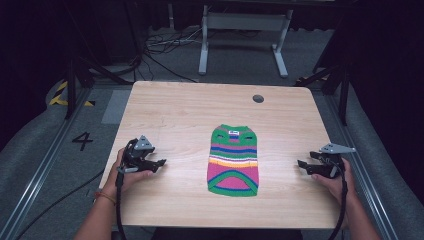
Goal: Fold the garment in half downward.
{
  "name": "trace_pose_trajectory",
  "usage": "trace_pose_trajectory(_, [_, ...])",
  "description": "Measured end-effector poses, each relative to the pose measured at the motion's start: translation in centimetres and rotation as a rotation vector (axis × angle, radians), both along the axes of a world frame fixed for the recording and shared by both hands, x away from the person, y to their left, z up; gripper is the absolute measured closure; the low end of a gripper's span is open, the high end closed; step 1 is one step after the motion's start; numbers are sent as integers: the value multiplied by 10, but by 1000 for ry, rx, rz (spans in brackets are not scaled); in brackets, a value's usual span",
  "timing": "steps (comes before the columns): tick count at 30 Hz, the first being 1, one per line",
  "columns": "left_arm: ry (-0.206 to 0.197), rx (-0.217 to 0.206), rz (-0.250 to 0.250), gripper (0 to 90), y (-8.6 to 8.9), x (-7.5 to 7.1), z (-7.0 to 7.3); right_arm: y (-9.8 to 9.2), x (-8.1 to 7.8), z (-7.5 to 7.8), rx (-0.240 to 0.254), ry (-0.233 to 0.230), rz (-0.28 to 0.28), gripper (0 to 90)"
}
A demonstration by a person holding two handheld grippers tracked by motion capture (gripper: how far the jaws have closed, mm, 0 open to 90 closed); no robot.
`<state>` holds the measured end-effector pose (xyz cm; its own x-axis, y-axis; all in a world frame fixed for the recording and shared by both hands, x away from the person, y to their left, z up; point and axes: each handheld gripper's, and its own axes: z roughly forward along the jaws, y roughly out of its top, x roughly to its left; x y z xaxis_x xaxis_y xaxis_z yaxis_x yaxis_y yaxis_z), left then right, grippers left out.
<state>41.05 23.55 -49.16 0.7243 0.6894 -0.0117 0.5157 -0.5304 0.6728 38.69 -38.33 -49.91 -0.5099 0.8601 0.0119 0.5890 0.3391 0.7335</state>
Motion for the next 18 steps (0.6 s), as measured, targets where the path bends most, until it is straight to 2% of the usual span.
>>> trace_pose_trajectory(2, [-11,5,-5,302,-3,4,2,3,-1,7,14,-27,9,375])
trace_pose_trajectory(3, [4,-6,-15,299,-5,8,3,4,0,10,20,-29,17,375])
trace_pose_trajectory(6, [1,38,-39,304,-12,17,6,12,5,21,28,-44,24,403])
trace_pose_trajectory(10, [-12,16,-56,328,-24,32,17,24,18,30,-1,-41,39,427])
trace_pose_trajectory(12, [-28,5,-68,342,-33,40,22,31,26,35,9,-44,50,441])
trace_pose_trajectory(14, [-26,2,-80,347,-41,47,26,38,35,38,19,-37,59,447])
trace_pose_trajectory(18, [-28,-3,-99,354,-56,59,29,51,47,41,7,-26,87,456])
